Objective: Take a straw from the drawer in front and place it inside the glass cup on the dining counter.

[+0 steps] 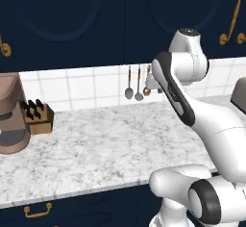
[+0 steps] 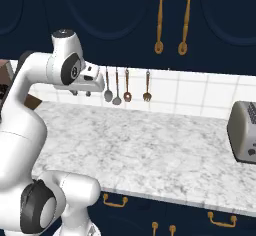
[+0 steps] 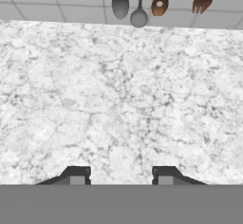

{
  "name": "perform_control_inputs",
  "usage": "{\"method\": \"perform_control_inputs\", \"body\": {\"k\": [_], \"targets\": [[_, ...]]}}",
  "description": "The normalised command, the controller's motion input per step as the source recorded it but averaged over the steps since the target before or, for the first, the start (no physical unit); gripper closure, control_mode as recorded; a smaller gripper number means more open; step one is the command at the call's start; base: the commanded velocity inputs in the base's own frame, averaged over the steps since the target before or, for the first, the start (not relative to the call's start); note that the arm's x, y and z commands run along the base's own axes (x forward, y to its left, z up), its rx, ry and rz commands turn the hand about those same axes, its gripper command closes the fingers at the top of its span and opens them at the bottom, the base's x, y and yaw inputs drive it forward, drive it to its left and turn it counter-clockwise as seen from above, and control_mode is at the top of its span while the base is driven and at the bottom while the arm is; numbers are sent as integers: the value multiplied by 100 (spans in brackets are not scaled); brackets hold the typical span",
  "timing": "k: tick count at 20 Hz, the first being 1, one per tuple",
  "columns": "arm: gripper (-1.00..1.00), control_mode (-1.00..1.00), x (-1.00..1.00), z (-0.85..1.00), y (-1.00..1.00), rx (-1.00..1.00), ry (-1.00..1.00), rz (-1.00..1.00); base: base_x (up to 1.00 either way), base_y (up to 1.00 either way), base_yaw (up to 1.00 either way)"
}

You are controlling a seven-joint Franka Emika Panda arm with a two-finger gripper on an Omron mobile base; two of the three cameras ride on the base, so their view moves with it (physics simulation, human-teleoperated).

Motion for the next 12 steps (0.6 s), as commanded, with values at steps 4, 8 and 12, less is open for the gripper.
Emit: {"method": "perform_control_inputs", "body": {"k": [4,8,12], "targets": [[-100,100,0,0,0,0,0,0,-33,11,-8],[-100,100,0,0,0,0,0,0,-91,37,-45],[-100,100,0,0,0,0,0,0,-67,51,-66]]}}
